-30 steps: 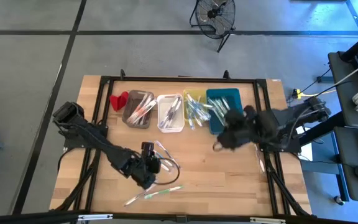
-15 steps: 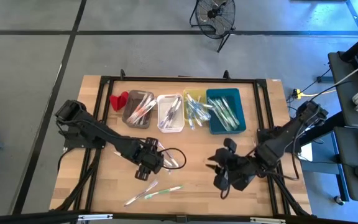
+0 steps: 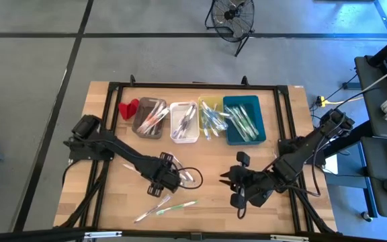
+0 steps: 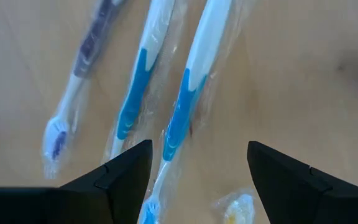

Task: Pick & Place Toothbrushes
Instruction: Put the left blue toothbrush into the yellow bin

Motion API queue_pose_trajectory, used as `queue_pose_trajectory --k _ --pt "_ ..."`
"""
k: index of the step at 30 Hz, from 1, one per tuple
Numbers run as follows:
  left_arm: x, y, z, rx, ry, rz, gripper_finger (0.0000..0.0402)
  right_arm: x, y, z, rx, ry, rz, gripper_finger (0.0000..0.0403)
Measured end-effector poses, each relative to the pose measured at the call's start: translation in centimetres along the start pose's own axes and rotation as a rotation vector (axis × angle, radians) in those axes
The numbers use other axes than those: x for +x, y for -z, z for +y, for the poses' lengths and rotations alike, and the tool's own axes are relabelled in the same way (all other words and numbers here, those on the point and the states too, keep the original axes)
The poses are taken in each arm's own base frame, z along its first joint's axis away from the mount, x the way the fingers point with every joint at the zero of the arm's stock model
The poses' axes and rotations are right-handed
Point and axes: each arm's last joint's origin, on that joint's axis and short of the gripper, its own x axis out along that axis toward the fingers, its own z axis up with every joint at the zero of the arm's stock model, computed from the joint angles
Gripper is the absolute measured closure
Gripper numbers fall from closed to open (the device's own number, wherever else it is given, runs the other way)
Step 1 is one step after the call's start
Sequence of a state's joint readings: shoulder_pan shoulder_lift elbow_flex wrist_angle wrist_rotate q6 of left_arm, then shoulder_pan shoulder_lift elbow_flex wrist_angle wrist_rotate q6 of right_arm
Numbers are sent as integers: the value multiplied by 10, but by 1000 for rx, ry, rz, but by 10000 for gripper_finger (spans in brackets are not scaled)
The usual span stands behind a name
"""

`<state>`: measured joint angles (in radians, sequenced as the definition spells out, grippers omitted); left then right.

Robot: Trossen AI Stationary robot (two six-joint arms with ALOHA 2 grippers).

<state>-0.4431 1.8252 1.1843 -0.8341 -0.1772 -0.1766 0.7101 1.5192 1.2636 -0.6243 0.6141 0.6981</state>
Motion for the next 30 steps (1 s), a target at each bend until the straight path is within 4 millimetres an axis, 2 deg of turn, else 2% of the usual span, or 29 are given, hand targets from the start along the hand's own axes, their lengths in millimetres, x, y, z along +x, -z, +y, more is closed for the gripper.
queue_pose_trajectory --k 8,17,21,30 --pt "19 -2 -1 3 -18 52 144 3 2 1 -11 -17 -21 339" --pt "27 -4 7 -20 8 79 158 4 2 2 -9 -21 -25 354" --pt "28 -5 8 -38 25 77 197 4 2 2 -8 -22 -26 360" --pt "30 -5 6 -78 51 81 323 4 2 2 -8 -22 -26 370"
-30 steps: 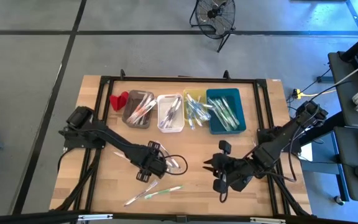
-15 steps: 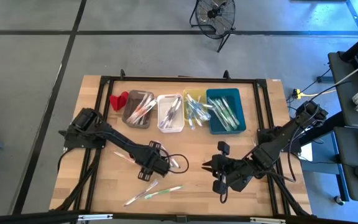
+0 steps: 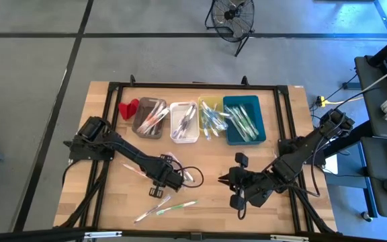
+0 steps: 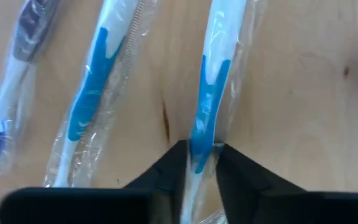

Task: Pick & Place Toothbrushes
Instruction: Put the left blue toothbrush into the yellow bin

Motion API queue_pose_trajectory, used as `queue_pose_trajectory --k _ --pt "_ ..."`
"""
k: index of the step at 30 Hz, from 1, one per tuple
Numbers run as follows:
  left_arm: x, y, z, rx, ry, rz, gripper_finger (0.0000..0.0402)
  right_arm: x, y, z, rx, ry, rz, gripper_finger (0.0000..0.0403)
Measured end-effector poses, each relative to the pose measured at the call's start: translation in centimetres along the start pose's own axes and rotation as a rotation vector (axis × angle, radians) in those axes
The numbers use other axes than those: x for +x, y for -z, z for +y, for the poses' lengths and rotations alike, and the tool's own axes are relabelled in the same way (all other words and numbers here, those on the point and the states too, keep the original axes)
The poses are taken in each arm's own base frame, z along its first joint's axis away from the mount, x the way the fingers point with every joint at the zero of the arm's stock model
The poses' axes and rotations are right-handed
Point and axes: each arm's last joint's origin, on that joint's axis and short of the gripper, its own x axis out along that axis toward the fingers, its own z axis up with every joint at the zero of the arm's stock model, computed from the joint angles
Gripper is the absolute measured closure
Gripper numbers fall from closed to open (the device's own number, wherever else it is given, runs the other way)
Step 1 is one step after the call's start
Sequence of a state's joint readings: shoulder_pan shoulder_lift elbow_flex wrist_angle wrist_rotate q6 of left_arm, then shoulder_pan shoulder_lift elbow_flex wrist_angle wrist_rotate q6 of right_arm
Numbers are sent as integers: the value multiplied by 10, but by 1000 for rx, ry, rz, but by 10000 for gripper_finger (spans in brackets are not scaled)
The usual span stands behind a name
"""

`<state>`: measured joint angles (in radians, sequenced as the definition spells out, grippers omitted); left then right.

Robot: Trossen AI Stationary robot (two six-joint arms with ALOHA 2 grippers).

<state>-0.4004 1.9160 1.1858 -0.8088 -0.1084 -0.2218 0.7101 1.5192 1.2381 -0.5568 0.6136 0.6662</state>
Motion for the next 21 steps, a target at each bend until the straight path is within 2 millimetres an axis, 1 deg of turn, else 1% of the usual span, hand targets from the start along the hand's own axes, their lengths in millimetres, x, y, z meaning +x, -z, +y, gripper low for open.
queue_pose_trajectory --k 3,5,8,11,18,21 --pt "0 0 -1 7 -6 -1 365 0 0 0 1 0 -1 372" --pt "0 0 0 14 -63 -14 384 0 0 0 1 -1 -1 370" --pt "-2 0 3 9 -147 -32 385 0 0 0 2 -2 -2 365" --pt "-7 3 4 11 -159 2 384 0 0 0 2 -2 -2 358" --pt "-38 -1 5 -5 -143 -12 399 0 0 0 1 -2 -2 343" --pt "-55 -4 4 -1 -162 -34 401 0 0 0 1 -2 -2 337"
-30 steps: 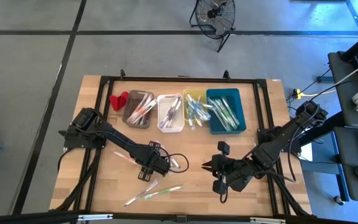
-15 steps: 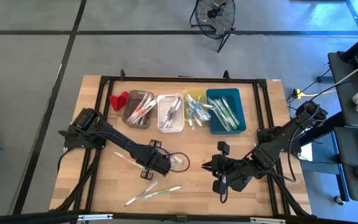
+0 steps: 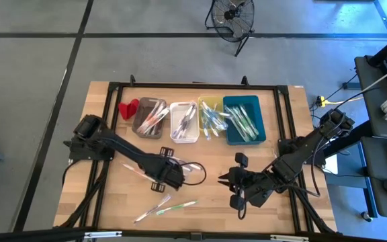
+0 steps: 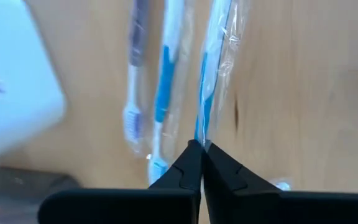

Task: Pick & Place Toothbrushes
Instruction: Put the left blue toothbrush into the yellow bin

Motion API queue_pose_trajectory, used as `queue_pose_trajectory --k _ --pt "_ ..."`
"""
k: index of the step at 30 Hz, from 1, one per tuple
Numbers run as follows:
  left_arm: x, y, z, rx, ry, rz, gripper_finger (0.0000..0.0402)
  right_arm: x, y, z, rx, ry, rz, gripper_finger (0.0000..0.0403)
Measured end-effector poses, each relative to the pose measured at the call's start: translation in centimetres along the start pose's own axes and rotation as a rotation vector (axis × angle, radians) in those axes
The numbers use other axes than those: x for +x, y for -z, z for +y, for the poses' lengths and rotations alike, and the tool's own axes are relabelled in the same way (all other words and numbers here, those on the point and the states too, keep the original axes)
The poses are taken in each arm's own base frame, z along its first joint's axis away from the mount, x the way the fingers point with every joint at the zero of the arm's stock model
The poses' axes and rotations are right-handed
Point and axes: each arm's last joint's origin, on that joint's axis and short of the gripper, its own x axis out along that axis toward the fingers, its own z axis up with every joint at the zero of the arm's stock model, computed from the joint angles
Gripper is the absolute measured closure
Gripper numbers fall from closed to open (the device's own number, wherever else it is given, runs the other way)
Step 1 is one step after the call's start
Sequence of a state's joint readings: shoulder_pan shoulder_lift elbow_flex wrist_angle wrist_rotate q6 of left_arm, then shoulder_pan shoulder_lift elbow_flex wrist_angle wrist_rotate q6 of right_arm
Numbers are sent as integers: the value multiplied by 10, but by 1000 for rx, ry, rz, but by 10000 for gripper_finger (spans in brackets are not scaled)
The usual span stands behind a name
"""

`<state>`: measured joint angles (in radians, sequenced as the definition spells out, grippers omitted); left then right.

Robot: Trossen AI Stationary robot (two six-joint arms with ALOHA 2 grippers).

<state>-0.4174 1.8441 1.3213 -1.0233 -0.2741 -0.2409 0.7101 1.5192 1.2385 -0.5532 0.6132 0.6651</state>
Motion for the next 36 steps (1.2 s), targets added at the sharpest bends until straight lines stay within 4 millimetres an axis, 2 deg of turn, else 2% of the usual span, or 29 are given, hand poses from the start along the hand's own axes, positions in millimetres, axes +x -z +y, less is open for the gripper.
queue_pose_trajectory --k 4,9,15,20,25,31,36 --pt "-21 -5 2 -6 -69 -55 401 0 0 0 0 0 0 331" --pt "-50 -8 6 -61 -172 -205 400 0 0 0 -1 -1 0 324" --pt "-98 -4 -4 -118 -179 -519 400 3 1 3 -5 -20 12 317" --pt "-134 3 -16 -147 -156 -755 401 19 1 17 -97 -110 -18 300" --pt "-145 6 -27 -166 -166 -838 399 34 -7 31 -243 -160 -161 246" --pt "-151 -2 -43 -195 -120 -955 399 31 -24 35 -266 -183 -321 174" --pt "-157 -5 -57 -160 -92 -1022 398 28 -33 37 -261 -182 -404 145"
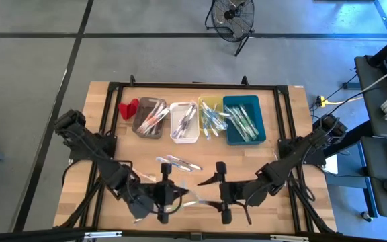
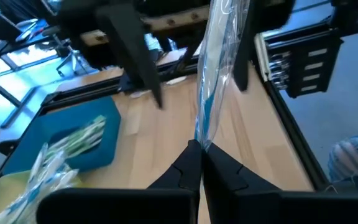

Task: Pick & Place Toothbrushes
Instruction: Put the left blue toothbrush into the yellow bin

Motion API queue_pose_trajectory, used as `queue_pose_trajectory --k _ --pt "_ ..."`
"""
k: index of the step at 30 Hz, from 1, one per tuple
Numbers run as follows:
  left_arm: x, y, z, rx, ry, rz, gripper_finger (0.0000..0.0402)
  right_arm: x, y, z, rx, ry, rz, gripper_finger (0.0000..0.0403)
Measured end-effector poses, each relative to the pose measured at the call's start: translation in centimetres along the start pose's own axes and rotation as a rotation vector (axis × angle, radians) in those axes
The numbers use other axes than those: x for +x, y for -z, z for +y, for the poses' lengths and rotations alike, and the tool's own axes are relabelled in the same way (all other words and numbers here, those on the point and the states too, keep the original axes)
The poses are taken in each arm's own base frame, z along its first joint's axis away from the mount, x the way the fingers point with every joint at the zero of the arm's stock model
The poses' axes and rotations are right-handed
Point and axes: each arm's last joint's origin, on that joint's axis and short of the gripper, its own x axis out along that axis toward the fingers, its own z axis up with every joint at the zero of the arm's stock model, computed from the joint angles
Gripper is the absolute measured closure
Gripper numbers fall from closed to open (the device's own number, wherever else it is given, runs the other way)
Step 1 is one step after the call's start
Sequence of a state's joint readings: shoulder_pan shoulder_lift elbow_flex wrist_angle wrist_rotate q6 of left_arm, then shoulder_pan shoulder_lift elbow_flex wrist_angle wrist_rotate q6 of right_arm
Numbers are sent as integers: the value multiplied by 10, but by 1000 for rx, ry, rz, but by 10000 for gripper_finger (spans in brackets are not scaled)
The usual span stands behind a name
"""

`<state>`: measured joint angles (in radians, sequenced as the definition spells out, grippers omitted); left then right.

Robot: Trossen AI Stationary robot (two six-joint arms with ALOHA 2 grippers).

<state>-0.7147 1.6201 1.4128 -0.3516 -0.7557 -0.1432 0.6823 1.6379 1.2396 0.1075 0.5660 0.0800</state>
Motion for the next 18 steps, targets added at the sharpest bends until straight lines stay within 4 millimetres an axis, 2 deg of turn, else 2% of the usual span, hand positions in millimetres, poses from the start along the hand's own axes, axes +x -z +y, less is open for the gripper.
queue_pose_trajectory --k 10,14,18 --pt "6 2 -2 4 3 1 398 2 -15 -4 -36 3 -137 139" --pt "8 1 -1 1 0 3 398 1 -16 -4 -55 3 -139 158" --pt "8 2 0 8 1 11 398 0 -15 -2 -89 0 -135 197"
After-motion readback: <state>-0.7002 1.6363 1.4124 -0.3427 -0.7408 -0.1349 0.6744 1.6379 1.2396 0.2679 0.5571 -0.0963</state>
